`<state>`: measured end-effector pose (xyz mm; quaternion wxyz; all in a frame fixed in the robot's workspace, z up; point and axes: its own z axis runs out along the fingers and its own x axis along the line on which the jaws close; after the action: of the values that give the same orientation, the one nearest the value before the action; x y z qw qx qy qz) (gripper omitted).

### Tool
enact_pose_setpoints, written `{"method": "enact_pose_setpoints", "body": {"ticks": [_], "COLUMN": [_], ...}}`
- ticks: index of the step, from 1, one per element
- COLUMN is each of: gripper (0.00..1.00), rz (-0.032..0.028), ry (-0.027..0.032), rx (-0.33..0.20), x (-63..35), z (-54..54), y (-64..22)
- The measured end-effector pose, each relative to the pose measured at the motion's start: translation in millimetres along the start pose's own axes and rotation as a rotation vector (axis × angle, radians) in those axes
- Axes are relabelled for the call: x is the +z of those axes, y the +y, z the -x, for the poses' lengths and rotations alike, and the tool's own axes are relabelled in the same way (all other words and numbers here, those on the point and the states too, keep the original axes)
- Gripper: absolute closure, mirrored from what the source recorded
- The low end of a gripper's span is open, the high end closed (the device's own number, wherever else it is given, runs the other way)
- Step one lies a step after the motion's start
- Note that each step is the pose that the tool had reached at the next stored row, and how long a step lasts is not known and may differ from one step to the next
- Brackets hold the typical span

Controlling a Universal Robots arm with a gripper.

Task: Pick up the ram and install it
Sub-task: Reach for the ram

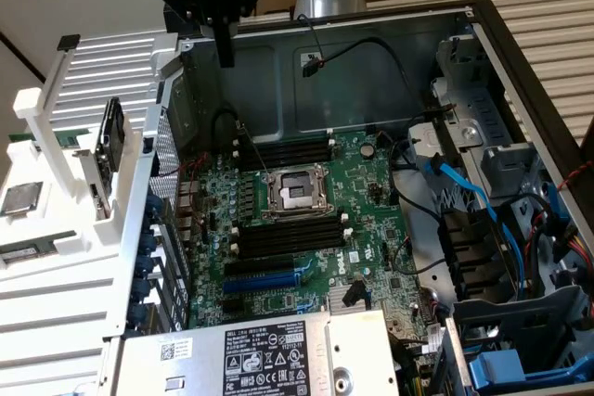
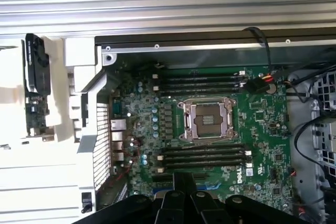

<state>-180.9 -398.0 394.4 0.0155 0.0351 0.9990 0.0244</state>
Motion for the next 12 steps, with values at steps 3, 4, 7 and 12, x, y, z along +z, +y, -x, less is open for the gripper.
{"method": "enact_pose_setpoints", "body": {"ticks": [3, 4, 7, 12], "gripper": [0.9, 0.9, 0.9, 0.9], "rz": [-0.0001, -0.0001, 0.0, -0.0001], "ry": [0.0, 0.0, 0.0, 0.0], "rx": [0.0, 0.0, 0.0, 0.0], "x": [0.1, 0.0, -0.5, -1.1], "z": [-13.5, -18.2, -31.9, -54.6], "y": [-0.8, -1.1, -2.1, -3.7]}}
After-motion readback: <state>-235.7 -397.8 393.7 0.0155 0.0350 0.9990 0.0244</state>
